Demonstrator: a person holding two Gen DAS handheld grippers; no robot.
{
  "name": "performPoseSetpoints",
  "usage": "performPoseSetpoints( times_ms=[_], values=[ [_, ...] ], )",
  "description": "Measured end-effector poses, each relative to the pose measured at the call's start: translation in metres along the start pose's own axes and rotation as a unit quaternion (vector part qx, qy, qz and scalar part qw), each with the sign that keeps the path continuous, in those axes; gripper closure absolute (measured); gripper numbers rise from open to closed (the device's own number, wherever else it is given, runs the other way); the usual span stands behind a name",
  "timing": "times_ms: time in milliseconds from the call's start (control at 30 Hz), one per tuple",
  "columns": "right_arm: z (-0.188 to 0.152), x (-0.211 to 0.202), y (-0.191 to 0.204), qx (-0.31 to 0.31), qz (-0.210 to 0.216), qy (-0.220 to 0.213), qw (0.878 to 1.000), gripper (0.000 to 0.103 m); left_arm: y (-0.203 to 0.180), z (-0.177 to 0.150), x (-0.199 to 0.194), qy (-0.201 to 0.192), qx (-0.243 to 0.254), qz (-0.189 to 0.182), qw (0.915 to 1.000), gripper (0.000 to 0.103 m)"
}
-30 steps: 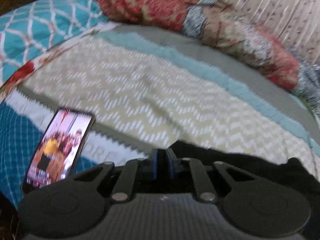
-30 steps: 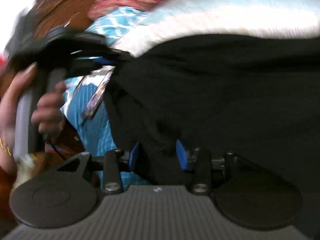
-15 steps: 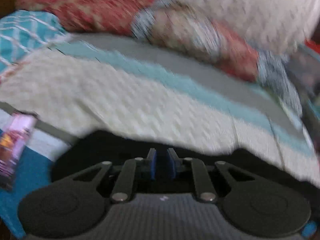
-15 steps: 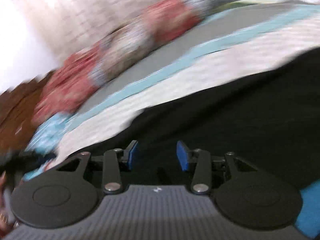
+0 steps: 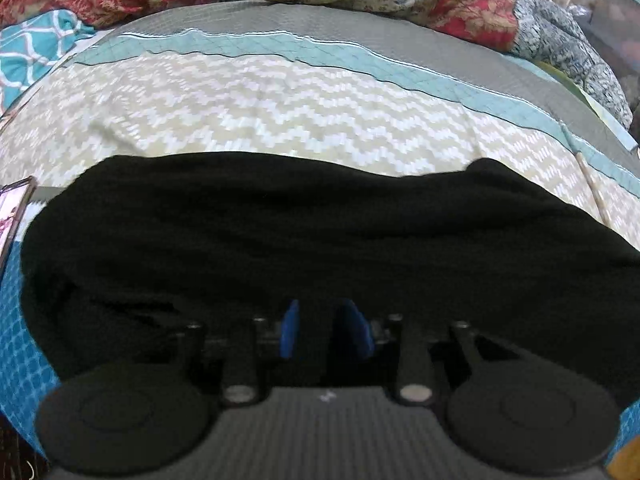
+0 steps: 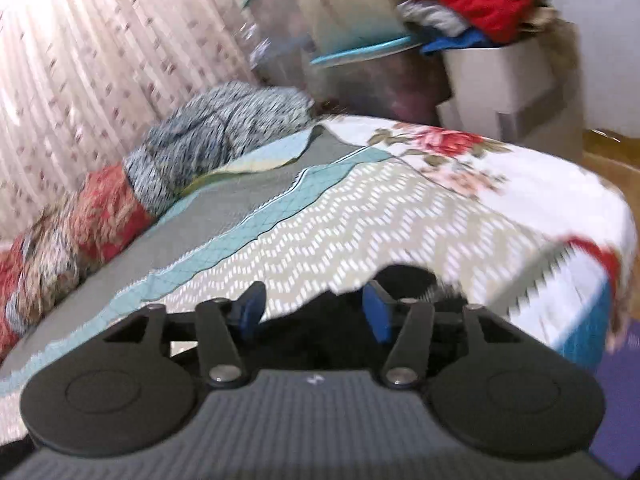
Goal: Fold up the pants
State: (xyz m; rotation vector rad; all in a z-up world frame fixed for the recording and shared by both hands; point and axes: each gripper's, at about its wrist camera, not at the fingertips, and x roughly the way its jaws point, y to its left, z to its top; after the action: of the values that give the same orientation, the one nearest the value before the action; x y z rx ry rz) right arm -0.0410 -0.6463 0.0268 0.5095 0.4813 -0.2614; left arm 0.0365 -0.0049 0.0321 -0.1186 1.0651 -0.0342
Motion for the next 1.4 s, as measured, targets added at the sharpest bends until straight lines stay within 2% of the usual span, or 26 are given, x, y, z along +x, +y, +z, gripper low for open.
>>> performPoseSetpoints(
  times_ms=[133, 167, 200, 233, 333, 367, 433, 533, 567, 600, 633, 700, 767, 867, 900, 1033, 1167, 1233, 1267, 1333, 1367, 1400],
  values=[
    [0.009, 0.043, -0.002, -0.055, 0.006, 0.056, 0.997, 0.04, -0.029, -0.004, -0.001, 0.0, 0.024, -0.012, 0.9996, 0.073],
    [0.004, 0.055, 0.001, -0.069, 0.002, 0.074, 0.995, 0.051, -0.035, -0.006, -0.002, 0.0, 0.032, -0.012, 0.9994, 0.073],
    [0.001, 0.059, 0.004, -0.083, 0.0, 0.092, 0.992, 0.072, -0.041, -0.007, -0.002, -0.001, 0.039, -0.012, 0.9992, 0.073],
    [-0.005, 0.064, 0.006, -0.1, -0.01, 0.103, 0.99, 0.072, -0.045, -0.007, -0.001, -0.001, 0.045, -0.01, 0.999, 0.073],
    [-0.007, 0.048, 0.01, -0.108, -0.047, 0.05, 0.992, 0.073, -0.054, -0.006, -0.001, 0.0, 0.052, -0.012, 0.9986, 0.073],
    [-0.003, 0.043, 0.005, -0.09, -0.058, 0.03, 0.994, 0.073, -0.057, -0.005, 0.0, 0.001, 0.057, -0.01, 0.9983, 0.073],
    [0.005, 0.047, -0.008, -0.056, -0.067, 0.02, 0.996, 0.073, -0.065, -0.004, 0.006, 0.005, 0.068, -0.005, 0.9976, 0.072],
    [-0.002, 0.072, -0.005, -0.095, -0.09, 0.062, 0.989, 0.069, -0.074, -0.004, 0.016, 0.007, 0.078, 0.005, 0.9969, 0.069],
    [-0.007, 0.075, -0.002, -0.121, -0.099, 0.055, 0.986, 0.059, -0.076, -0.004, 0.019, 0.002, 0.086, 0.011, 0.9962, 0.068],
    [-0.007, 0.072, -0.001, -0.128, -0.1, 0.048, 0.986, 0.058, -0.078, -0.004, 0.022, 0.002, 0.091, 0.017, 0.9957, 0.068],
    [-0.004, 0.065, -0.004, -0.111, -0.09, 0.04, 0.989, 0.056, -0.079, -0.004, 0.022, 0.002, 0.09, 0.018, 0.9958, 0.067],
    [0.005, 0.036, -0.024, -0.039, -0.055, 0.002, 0.998, 0.051, -0.077, -0.004, 0.018, 0.001, 0.087, 0.012, 0.9961, 0.065],
    [0.008, 0.003, -0.047, 0.017, -0.053, -0.048, 0.997, 0.048, -0.075, -0.005, 0.017, 0.003, 0.086, 0.008, 0.9963, 0.064],
    [0.0, -0.035, -0.084, 0.081, -0.049, -0.078, 0.992, 0.042, -0.075, -0.006, 0.018, 0.002, 0.086, 0.007, 0.9963, 0.063],
    [-0.005, -0.045, -0.093, 0.102, -0.043, -0.081, 0.99, 0.038, -0.076, -0.006, 0.019, 0.002, 0.085, 0.009, 0.9963, 0.063],
    [-0.03, -0.067, -0.108, 0.14, -0.006, -0.076, 0.987, 0.036, -0.079, -0.006, 0.018, 0.004, 0.083, 0.009, 0.9965, 0.06],
    [-0.05, -0.059, -0.092, 0.117, -0.004, -0.051, 0.992, 0.036, -0.076, -0.007, 0.014, 0.009, 0.072, 0.001, 0.9974, 0.06],
    [-0.06, -0.045, -0.086, 0.128, -0.009, -0.038, 0.991, 0.036, -0.073, -0.007, 0.011, 0.011, 0.066, -0.001, 0.9978, 0.06],
    [-0.065, -0.04, -0.084, 0.135, -0.007, -0.038, 0.99, 0.038, -0.072, -0.008, 0.009, 0.011, 0.062, -0.002, 0.998, 0.06],
    [-0.067, -0.039, -0.076, 0.122, -0.02, -0.051, 0.991, 0.062, -0.069, -0.008, 0.006, 0.011, 0.058, -0.002, 0.9983, 0.06],
    [-0.066, -0.038, -0.072, 0.114, -0.025, -0.048, 0.992, 0.082, -0.067, -0.008, 0.004, 0.011, 0.056, -0.002, 0.9984, 0.06],
    [-0.064, -0.035, -0.071, 0.114, -0.018, -0.041, 0.992, 0.084, -0.066, -0.008, 0.003, 0.011, 0.054, -0.002, 0.9985, 0.06]
  ],
)
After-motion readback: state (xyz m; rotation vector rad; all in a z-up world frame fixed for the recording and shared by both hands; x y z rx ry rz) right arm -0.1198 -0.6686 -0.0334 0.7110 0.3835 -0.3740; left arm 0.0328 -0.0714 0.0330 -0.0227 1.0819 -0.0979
